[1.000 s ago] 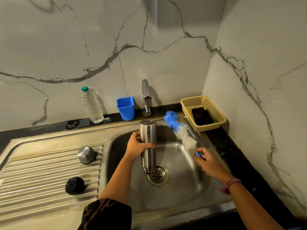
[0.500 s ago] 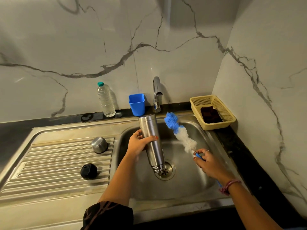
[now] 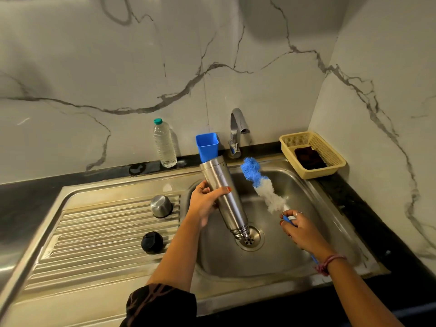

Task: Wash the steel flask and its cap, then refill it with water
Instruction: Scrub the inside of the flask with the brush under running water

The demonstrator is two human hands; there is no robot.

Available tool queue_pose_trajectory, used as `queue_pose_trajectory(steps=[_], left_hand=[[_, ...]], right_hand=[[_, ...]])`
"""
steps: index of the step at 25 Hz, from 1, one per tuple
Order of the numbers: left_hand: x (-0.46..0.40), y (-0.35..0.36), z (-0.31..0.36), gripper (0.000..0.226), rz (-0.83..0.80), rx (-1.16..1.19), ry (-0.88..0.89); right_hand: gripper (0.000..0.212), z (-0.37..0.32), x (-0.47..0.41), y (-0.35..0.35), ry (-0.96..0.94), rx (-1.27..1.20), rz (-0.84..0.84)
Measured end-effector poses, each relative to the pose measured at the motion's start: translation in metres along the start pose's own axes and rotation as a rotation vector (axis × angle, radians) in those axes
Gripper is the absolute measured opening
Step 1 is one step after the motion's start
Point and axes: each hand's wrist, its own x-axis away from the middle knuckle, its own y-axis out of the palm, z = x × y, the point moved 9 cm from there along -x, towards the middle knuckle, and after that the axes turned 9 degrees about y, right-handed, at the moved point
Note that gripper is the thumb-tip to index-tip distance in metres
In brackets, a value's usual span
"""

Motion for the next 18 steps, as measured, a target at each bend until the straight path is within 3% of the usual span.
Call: queue_pose_trajectory(steps=[8, 18], left_hand=[[0.013, -0.020, 0.018, 0.056, -0.032, 0.011, 0.051], [0.034, -0.092, 0.077, 0.070, 0.064, -0.038, 0.233]], right_hand=[[0.013, -0.008, 0.029, 0.034, 0.044, -0.004, 0.027], [0.018, -0.019, 0.052, 0.090, 0.107, -0.114, 0.021]])
